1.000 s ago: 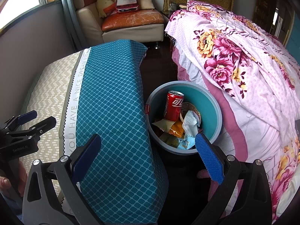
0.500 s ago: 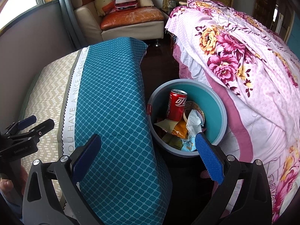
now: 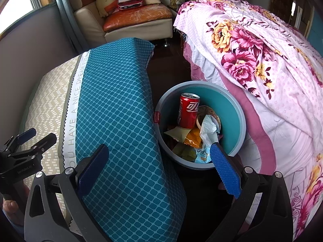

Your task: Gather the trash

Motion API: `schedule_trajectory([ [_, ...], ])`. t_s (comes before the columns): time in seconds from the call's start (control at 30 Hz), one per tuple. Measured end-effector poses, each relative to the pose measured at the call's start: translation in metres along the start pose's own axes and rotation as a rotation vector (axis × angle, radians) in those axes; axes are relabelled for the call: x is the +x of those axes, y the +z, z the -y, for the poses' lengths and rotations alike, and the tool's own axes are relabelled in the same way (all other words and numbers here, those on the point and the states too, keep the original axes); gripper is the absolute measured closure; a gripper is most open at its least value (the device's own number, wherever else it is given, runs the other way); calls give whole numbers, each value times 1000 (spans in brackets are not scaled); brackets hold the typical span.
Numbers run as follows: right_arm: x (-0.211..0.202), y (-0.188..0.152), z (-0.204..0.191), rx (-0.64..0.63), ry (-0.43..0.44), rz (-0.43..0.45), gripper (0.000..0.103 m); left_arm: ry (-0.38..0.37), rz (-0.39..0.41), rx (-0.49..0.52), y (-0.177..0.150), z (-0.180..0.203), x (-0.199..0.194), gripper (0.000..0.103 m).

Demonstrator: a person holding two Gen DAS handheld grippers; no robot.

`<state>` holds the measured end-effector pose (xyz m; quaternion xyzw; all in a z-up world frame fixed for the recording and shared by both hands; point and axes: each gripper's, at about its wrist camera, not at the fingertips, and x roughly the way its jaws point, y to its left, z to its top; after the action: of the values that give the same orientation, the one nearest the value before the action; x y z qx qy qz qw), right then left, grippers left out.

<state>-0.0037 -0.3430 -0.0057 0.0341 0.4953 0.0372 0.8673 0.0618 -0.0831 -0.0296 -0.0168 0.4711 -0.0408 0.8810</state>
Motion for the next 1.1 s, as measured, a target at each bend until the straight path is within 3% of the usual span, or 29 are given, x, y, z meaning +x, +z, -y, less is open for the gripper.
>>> schedule_trajectory([
  [1.1,11,-7,10,38,-3,-21,7,5,-5,29,-5,9,8,4],
])
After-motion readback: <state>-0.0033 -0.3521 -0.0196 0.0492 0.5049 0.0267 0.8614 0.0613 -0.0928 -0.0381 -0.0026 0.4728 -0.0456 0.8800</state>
